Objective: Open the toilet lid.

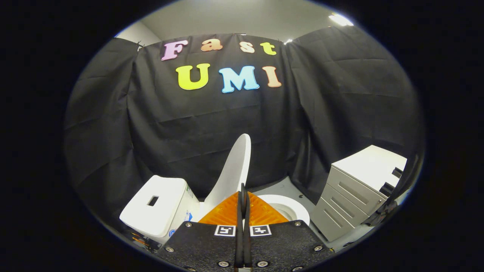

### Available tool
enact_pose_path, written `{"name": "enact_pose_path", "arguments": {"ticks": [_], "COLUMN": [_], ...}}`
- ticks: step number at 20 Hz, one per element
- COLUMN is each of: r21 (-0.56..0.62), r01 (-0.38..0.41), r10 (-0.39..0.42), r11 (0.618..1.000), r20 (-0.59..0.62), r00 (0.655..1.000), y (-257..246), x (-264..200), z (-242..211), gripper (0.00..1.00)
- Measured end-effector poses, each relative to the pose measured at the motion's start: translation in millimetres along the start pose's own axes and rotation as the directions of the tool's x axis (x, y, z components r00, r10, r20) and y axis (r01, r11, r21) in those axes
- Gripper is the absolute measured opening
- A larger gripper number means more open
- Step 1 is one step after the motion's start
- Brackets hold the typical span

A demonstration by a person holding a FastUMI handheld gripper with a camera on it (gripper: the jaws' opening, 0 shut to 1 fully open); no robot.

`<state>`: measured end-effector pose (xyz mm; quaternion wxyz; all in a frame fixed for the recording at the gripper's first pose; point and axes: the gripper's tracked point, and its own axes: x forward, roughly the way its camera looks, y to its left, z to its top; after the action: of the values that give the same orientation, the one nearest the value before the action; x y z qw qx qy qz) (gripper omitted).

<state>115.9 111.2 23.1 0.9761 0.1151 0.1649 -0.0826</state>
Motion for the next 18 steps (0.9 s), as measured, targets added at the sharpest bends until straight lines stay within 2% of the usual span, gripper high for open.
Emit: {"name": "enact_pose_path", "arguments": {"ticks": [6, 10, 18], "r21": [-0.009, -0.102, -0.124], "r01": [-0.030, -0.051, -0.130], "r10": [0.030, 0.057, 0.139], "r11": [1.000, 0.994, 0.984], "r20": [0.020, 0.054, 0.064], "r00": [0.999, 0.997, 0.988], "y": [33, 53, 101], "x": [-7, -11, -21], "z": [11, 17, 18], "gripper": [0.00, 0.00, 0.00]}}
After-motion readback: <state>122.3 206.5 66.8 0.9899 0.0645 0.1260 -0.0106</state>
